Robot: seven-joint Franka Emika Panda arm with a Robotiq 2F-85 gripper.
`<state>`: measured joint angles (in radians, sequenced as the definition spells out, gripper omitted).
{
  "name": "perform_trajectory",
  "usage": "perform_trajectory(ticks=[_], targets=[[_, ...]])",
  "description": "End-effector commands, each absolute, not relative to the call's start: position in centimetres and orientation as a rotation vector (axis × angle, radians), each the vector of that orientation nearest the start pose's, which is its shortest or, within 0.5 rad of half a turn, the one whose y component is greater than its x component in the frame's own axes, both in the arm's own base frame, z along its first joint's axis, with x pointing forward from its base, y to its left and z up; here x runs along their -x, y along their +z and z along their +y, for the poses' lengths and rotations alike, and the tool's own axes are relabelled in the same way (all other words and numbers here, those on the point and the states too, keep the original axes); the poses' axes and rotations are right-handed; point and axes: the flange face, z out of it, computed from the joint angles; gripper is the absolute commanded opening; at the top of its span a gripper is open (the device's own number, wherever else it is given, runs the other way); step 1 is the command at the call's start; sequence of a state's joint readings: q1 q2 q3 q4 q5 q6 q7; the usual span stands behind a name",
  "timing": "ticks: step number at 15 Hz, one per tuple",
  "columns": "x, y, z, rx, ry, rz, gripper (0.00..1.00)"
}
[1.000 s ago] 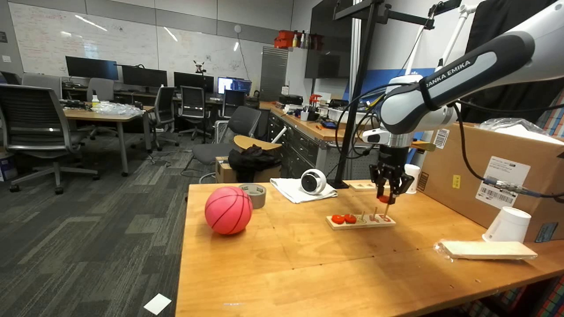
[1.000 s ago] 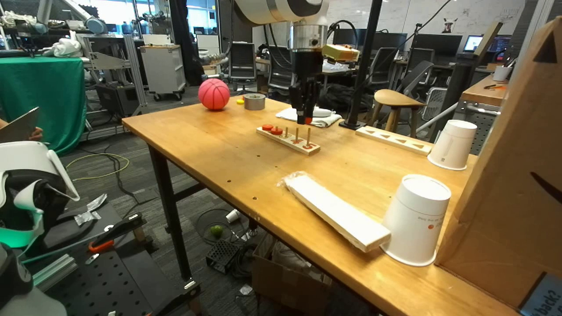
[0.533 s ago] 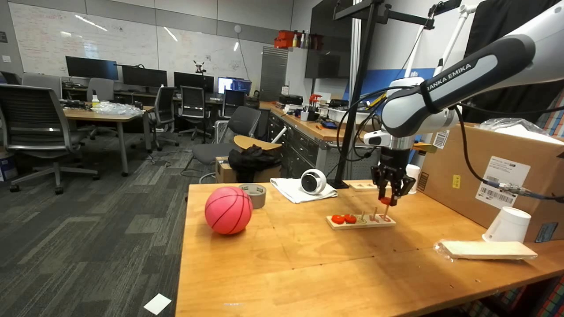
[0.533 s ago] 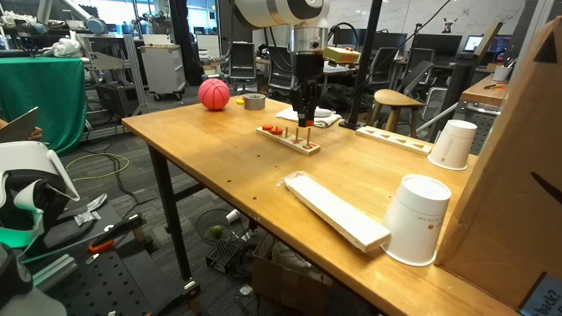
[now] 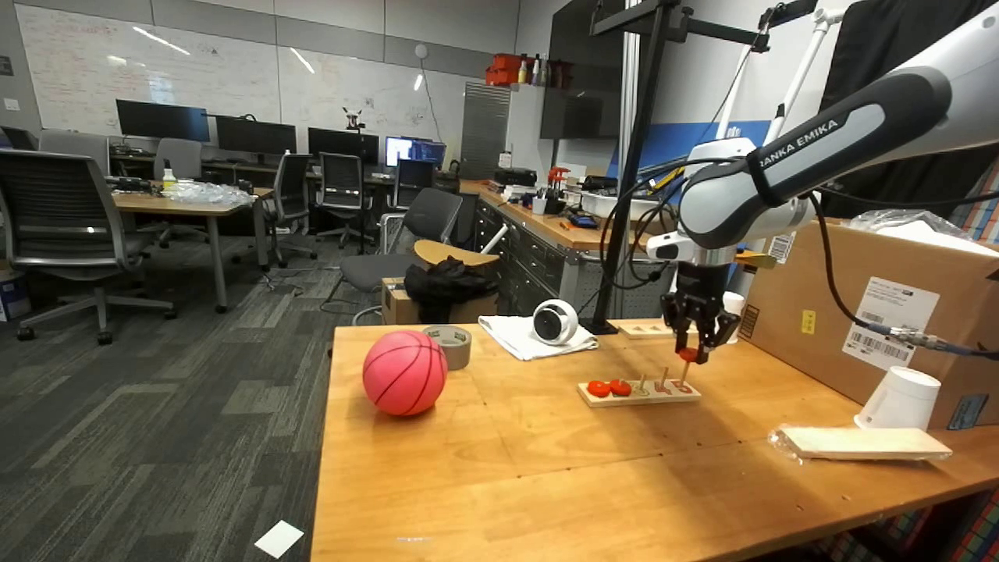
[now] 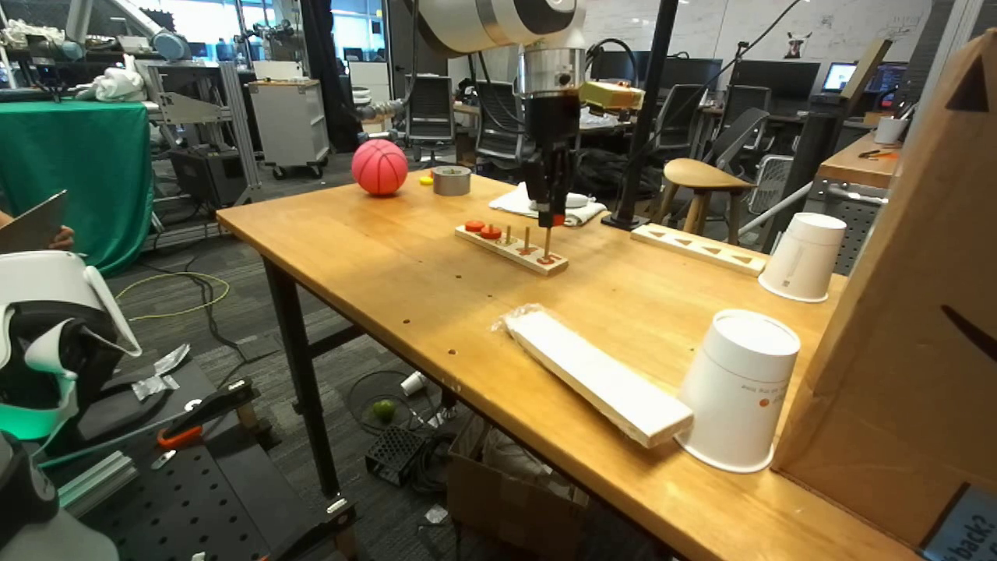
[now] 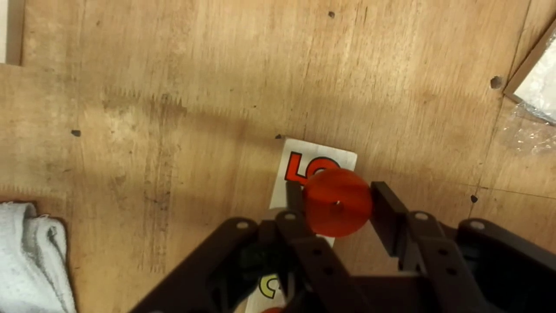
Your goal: Move the orange discs to the first rod of the wooden rack
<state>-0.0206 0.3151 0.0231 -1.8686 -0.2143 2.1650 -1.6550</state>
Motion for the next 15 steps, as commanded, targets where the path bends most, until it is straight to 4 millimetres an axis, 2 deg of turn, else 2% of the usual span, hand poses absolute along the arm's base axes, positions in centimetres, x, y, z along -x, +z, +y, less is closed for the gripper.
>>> perform_trajectory(ticks=[1,9,15], targets=[[-62.15,34.73,-0.59,-1.937,-0.170,2.339,0.17],[-61.98,33.76,0.15,-1.950,-0.172,2.350,0.17],[-61.99,33.83,-0.84,-1.940,-0.207,2.342,0.17]])
